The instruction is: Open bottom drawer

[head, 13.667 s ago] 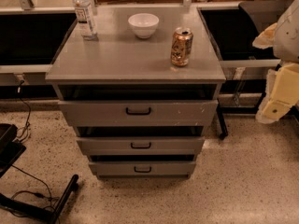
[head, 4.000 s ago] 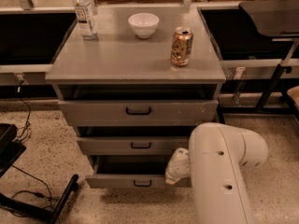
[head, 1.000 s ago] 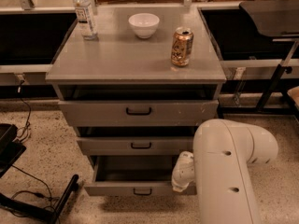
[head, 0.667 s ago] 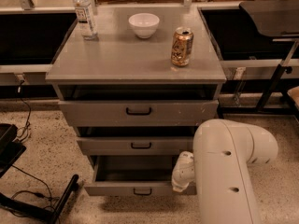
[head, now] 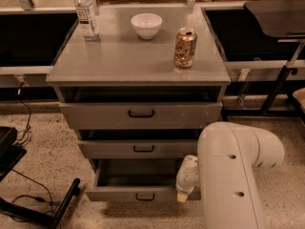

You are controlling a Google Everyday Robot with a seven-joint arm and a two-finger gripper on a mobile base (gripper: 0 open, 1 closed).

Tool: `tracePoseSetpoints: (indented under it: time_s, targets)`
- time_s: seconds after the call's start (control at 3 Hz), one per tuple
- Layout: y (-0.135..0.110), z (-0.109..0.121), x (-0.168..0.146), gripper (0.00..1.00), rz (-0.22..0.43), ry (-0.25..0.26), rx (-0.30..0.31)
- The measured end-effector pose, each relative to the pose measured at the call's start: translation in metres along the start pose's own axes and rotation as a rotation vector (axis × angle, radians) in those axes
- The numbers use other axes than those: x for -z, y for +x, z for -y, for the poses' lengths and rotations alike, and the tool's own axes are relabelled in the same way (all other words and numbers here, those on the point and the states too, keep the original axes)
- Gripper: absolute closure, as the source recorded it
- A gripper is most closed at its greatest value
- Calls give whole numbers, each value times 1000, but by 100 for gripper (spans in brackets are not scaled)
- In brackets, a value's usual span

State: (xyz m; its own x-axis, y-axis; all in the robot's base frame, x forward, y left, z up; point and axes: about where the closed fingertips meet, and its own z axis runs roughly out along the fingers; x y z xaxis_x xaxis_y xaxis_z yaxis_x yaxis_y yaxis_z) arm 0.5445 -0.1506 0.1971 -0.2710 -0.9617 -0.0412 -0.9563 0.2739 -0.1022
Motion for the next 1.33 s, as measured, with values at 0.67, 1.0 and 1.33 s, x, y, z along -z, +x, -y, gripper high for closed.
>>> tracePoseSetpoints:
  time_s: [0.67, 1.0, 1.33]
  targets:
    - [0, 0, 0, 0, 0, 0, 0]
    - [8, -14, -5, 19, -18, -15, -25]
    - [17, -58, -9, 42, -91, -89, -44]
